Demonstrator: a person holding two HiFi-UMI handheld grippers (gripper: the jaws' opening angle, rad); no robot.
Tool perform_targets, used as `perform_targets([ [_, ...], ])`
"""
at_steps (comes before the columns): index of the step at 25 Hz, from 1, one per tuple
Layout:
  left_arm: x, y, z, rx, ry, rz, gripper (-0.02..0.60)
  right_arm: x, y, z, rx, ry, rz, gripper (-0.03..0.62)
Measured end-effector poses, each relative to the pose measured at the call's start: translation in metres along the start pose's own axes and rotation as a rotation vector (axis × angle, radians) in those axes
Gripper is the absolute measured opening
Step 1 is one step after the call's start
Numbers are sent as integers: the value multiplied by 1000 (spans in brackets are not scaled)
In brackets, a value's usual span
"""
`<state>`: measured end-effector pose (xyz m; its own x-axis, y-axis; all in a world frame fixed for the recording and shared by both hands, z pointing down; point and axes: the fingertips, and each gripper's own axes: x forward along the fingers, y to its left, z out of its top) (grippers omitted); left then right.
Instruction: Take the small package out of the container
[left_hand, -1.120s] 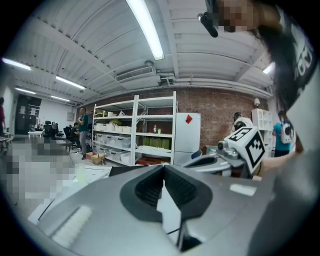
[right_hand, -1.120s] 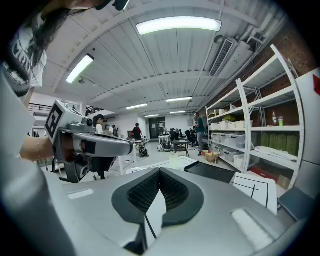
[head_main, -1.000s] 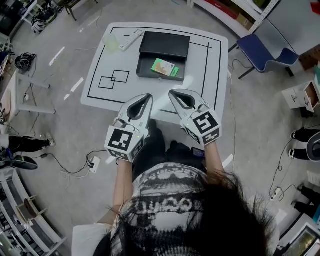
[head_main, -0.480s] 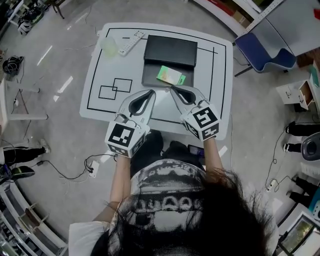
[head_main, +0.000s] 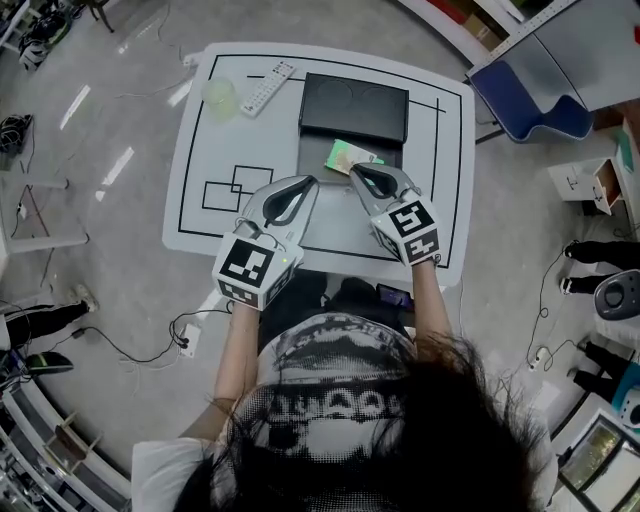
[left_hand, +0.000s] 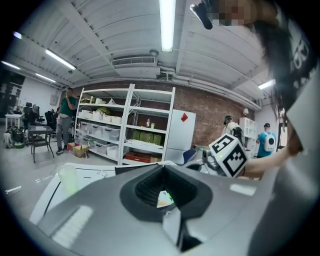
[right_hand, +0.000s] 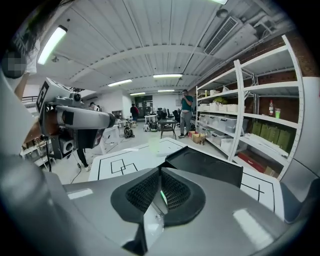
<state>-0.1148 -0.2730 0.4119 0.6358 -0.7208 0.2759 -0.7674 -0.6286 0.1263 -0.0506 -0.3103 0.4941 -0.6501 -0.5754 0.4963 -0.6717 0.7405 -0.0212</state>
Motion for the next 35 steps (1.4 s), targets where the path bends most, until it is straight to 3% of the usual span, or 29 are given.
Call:
perform_targets([
  [9,7,18,-5,-1,17,-71,0,42,-20,-28,-56,147,12,48],
  [15,11,28,-3,7,13,-95,0,65,-31,-50,-124,265,43,122],
  [26,9,49,-2,4,8,-92,0,94,-37,-85,-165,456,80,292],
  [35,8,62,-2,-8,0,-77,0,110,-42,-100,-152,549,81,337],
])
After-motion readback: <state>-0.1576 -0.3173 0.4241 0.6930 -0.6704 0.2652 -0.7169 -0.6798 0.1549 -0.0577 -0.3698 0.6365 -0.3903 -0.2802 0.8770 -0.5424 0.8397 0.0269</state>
